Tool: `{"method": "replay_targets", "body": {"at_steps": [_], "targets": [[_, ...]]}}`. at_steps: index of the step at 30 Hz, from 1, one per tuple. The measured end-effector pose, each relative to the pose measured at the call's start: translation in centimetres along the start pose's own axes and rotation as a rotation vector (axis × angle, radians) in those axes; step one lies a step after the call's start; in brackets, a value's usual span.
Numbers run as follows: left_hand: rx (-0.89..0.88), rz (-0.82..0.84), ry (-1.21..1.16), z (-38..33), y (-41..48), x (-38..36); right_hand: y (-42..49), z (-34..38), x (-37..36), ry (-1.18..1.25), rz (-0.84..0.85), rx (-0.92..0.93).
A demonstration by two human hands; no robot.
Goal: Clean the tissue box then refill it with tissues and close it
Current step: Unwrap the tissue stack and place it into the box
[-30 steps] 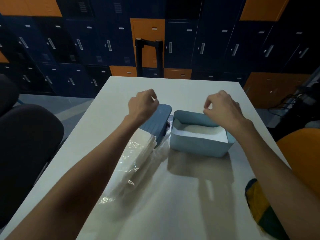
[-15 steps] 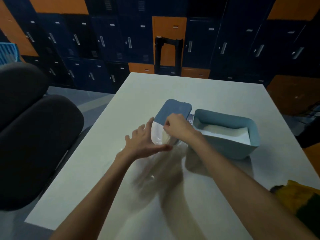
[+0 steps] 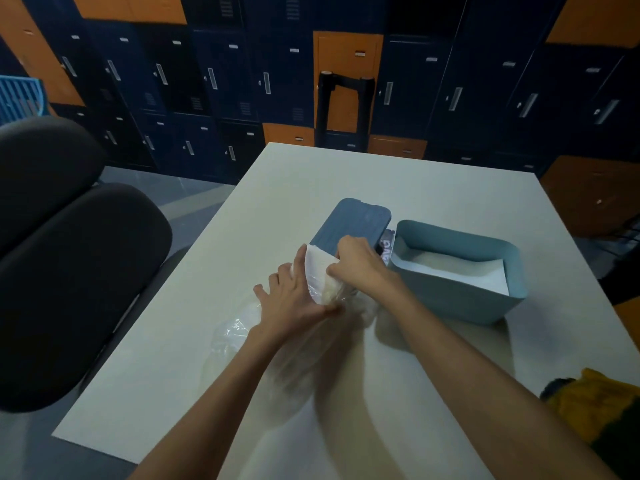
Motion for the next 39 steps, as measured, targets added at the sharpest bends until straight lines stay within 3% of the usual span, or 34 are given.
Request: {"method": "replay_targets", "body": {"at_steps": [10, 19, 22, 27, 33, 37, 39], "targets": [[-0.003, -0.038, -0.096, -0.3, -0.3, 0.2, 0.1, 0.7, 2.3, 0.014, -0.125, 0.02], [0.048, -0.006, -0.152, -0.5, 0.0, 0.1, -1.0, 1.4, 4.4, -0.2, -0.497, 0.166], [0.044, -0.002, -0.166, -0.3, 0.1, 0.2, -1.1, 0.6, 4.9, 0.077, -0.484, 0.095], [0.059, -0.034, -0.222, -0.6, -0.3, 0.5, -0.9, -1.5, 1.9, 0.915, -0.086, -0.205], [0.067, -0.068, -0.229, -0.6, -0.5, 0.6, -0.4, -2.9, 0.0, 0.885, -0.085, -0.199], [0.048, -0.055, -0.239, -0.3, -0.8, 0.6, -0.3, -3.7, 1.6, 0.95, -0.358, -0.265], [0.057, -0.052, -0.253, -0.2, -0.9, 0.6, -0.3, -3.8, 1.7, 1.076, -0.368, -0.291]]}}
Point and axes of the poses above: each hand's wrist, its own y-axis towards the middle knuckle, its own x-axis out of the back of the hand, z = x × y, the point moved 4 cm from there along y, towards the middle knuckle, and after that the axes turned 4 degrees about x, right-handed, at the moved point
